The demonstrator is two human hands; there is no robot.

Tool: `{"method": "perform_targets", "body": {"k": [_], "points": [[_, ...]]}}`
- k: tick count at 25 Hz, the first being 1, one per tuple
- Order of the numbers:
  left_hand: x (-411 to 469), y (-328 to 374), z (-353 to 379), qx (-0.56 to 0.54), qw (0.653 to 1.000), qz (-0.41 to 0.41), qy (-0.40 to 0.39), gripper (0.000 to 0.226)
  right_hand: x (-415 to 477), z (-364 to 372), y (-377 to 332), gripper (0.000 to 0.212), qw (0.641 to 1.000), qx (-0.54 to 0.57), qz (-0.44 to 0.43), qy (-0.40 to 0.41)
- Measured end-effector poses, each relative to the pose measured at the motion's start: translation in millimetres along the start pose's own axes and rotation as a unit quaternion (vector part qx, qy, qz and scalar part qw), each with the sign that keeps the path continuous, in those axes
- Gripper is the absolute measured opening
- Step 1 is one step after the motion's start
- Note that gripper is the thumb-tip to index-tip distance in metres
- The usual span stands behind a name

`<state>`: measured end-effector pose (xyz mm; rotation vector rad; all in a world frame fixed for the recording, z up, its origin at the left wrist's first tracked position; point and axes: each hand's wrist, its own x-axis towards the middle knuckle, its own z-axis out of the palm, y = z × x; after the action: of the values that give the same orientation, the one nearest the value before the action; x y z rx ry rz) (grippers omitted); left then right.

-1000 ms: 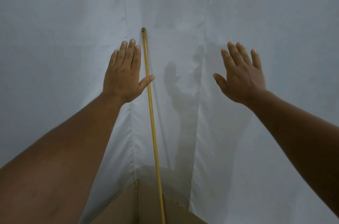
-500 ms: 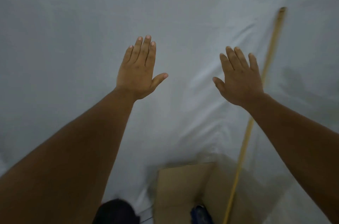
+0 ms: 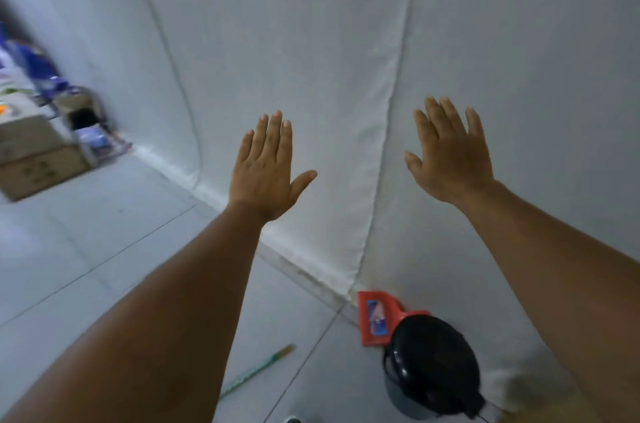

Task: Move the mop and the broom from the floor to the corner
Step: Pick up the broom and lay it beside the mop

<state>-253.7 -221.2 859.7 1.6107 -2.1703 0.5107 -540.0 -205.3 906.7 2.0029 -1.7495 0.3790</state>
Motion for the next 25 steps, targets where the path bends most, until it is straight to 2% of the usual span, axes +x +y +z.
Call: {"method": "perform_targets", "body": {"k": [7,14,18,25], "points": [[-119.7,-126.5,36.1,0.056,0.98,-0.181,-0.051,0.089,29.4,95.8,-180.1,0.068,0.977,0.094,-0.185,-0.038],[-252.9,-204.0,92.2,0.057,0.931,-0.325,-0.156,0.085,3.1,185.3,-322.3,0.069,0.936,0.114,-0.303,-0.137],[-308.6,-240.4,127.3,0.045,0.903,-0.37,-0.213,0.076,-12.1,233.2,-388.3,0.069,0.91,0.122,-0.346,-0.193],[-359.3,-274.8,197.8,0.017,0.867,-0.385,-0.317,0.074,-46.1,316.2,-450.0,0.07,0.873,0.142,-0.368,-0.287]]}}
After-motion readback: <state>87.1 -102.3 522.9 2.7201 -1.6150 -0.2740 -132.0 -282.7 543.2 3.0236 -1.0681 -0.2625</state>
